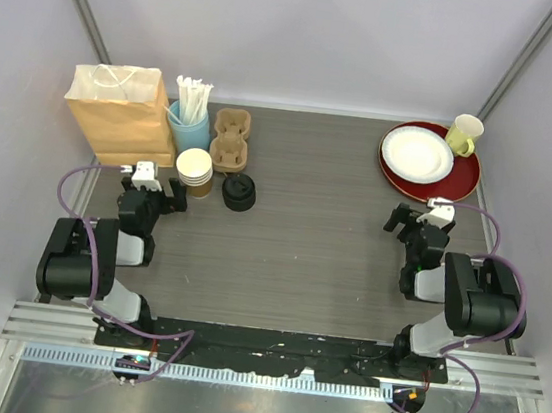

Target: Pack the takeout coffee

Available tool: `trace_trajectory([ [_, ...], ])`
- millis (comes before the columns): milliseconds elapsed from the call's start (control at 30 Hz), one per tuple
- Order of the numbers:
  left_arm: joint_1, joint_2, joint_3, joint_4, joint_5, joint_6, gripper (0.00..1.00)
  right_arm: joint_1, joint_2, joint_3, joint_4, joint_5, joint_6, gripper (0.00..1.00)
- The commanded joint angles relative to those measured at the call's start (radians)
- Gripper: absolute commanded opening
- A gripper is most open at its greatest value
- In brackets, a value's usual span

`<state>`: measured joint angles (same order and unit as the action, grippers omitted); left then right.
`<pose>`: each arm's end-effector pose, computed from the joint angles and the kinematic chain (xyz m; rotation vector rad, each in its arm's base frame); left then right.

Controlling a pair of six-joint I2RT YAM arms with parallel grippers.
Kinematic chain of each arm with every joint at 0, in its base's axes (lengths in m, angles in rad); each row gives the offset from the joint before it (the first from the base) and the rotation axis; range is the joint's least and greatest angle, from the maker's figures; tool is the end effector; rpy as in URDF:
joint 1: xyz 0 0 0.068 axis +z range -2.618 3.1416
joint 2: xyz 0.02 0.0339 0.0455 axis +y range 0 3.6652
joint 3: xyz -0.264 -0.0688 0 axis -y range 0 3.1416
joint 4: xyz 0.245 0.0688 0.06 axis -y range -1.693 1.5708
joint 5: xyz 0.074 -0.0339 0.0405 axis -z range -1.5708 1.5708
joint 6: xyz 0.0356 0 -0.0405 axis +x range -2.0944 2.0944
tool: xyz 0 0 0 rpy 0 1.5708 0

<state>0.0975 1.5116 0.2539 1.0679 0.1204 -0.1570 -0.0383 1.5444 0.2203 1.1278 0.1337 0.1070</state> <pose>0.2436 0.0195 0.1418 -0.1364 1.7563 -0.1492 0.2379 -0.0139 0.1332 0.2246 1.7515 -0.0683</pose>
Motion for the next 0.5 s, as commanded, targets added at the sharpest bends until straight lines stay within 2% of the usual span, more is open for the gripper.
trace_trajectory([
  [0,-0.004,-0.007,0.022,0.038,-0.005,0.002,1.00,0.005,-0.065,0.056,-0.081,0.055,0.003,0.99],
  [267,-0.002,-0.025,0.018,0.030,0.068,0.036,1.00,0.005,-0.265,0.083,-0.229,0.093,0.016,0.98],
  [333,0.005,-0.083,0.034,-0.021,0.038,0.011,1.00,0.003,-0.314,0.068,-0.183,0.037,0.072,1.00],
  [400,0.025,-0.148,0.064,-0.165,0.027,-0.006,1.00,0.005,-0.336,0.053,-0.079,-0.117,0.098,1.00],
  [467,0.031,-0.183,0.106,-0.262,0.006,-0.006,1.00,0.005,-0.342,0.104,-0.111,-0.192,0.121,1.00],
])
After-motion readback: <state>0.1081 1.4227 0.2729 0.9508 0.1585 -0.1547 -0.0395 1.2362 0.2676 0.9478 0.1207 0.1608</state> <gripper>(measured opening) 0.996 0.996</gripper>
